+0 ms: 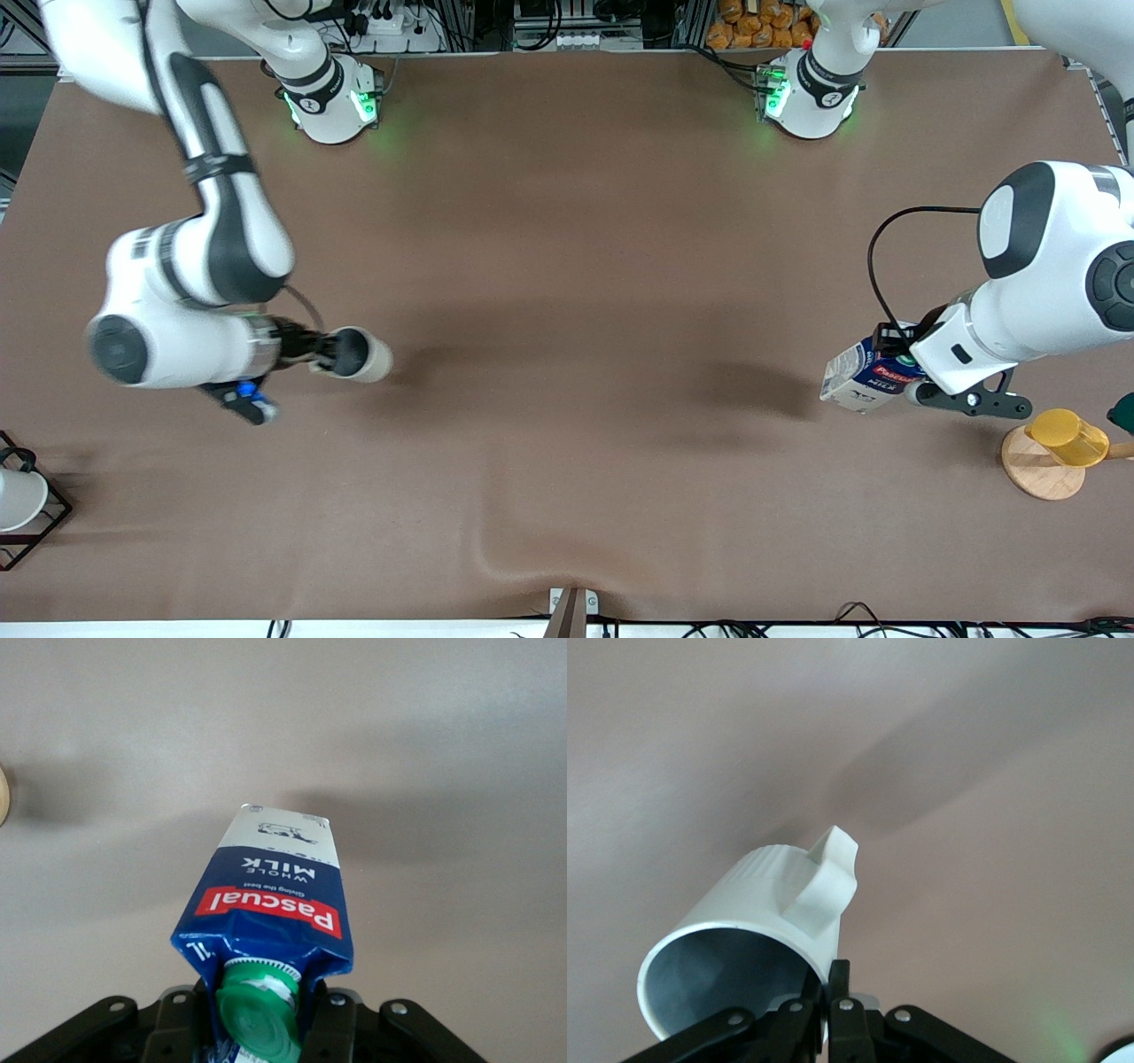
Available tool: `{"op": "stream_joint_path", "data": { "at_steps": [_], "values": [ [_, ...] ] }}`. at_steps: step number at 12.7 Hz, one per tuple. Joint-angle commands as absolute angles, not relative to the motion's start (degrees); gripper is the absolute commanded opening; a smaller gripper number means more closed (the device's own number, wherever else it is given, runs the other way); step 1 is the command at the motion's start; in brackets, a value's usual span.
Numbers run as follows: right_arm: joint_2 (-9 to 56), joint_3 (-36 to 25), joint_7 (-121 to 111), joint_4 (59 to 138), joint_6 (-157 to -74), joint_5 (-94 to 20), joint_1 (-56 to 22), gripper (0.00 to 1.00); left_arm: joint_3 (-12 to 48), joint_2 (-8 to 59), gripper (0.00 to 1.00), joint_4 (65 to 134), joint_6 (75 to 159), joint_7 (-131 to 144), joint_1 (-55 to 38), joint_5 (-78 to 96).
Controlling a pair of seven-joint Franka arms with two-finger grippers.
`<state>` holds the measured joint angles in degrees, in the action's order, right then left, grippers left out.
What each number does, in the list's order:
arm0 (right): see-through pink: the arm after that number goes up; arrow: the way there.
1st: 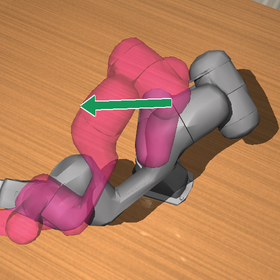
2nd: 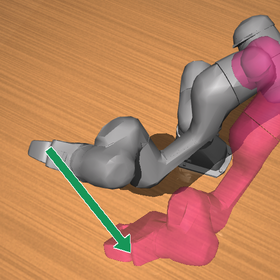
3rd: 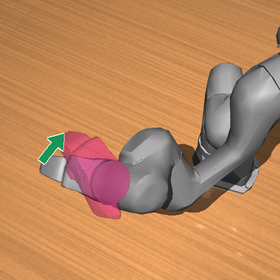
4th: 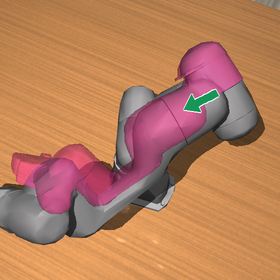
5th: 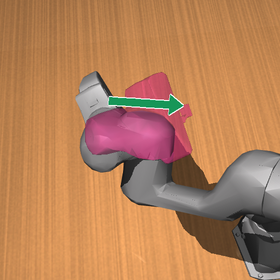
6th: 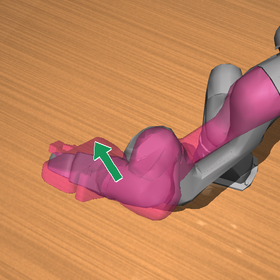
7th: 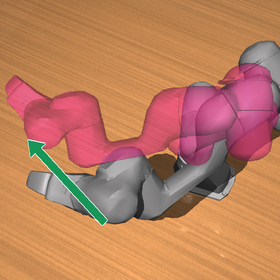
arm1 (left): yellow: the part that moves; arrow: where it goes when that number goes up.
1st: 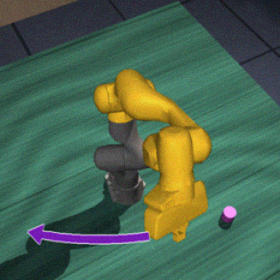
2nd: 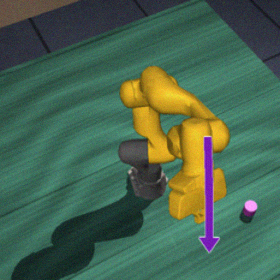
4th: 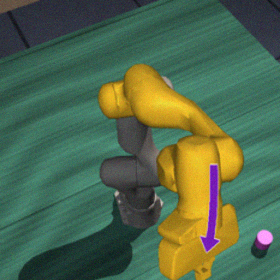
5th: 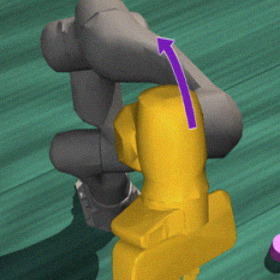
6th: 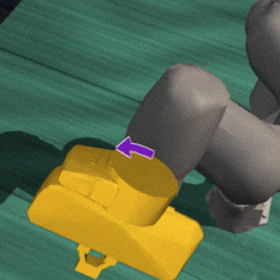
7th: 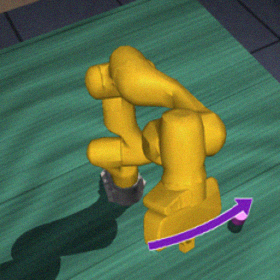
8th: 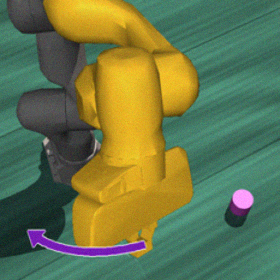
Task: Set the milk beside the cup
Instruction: 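Carry the mug toward the table middle while the left gripper lifts the milk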
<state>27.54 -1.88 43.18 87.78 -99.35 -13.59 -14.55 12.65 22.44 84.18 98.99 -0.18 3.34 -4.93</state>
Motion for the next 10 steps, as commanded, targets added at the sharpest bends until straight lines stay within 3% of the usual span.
{"op": "stream_joint_path", "data": {
  "at_steps": [1,10],
  "values": [
    [28.5,-2.6,56.2,86.3,-102.6,-14.8,-22.3,0.00,14.3,20.2,0.36,84.0,96.7,-0.2,3.8,-4.6],
    [38.9,-2.6,75.5,82.4,-122.2,-21.9,-36.3,0.00,17.1,19.2,0.37,83.9,96.3,1.7,3.6,-4.7]
  ]
}}
